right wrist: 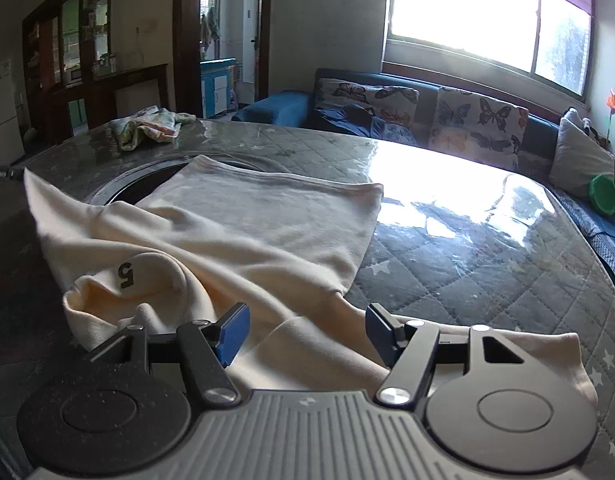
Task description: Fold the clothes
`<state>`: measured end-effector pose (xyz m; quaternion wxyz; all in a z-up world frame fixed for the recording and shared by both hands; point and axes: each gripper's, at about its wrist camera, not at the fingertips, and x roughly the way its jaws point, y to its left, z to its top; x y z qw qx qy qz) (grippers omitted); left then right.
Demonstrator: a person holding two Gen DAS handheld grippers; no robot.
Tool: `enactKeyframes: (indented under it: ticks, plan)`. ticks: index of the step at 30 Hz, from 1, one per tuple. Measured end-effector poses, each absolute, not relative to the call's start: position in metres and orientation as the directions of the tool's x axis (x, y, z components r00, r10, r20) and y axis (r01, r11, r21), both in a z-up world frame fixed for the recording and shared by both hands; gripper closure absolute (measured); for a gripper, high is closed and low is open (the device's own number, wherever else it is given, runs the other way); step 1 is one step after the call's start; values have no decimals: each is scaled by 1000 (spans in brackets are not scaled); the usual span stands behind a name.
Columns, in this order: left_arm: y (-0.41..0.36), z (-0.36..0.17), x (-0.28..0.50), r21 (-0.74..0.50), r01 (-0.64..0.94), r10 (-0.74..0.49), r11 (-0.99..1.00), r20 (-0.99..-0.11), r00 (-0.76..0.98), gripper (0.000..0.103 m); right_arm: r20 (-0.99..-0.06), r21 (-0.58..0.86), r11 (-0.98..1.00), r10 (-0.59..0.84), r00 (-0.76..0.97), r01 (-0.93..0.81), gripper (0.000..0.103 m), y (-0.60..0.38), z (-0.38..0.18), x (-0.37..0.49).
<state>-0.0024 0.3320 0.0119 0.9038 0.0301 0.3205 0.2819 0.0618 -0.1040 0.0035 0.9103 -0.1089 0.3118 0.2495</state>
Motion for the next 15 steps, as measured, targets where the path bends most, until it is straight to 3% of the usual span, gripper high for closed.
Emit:
enactKeyframes:
  ticks: [5,11,15]
  plan:
    - [335,-2,-8,255,-477,526,841,-592,610,100,-626,-44,813,431,650,-580,39,-92,9,52]
    - [336,1,-20,267,-498,547,825,-599,585,80,-637,-40,753,487,597,-657,49,-70,10,45]
    - [321,14,-34,238,-475,515,847,-588,624,78,-631,-16,705,543,554,-709,60,-56,10,36]
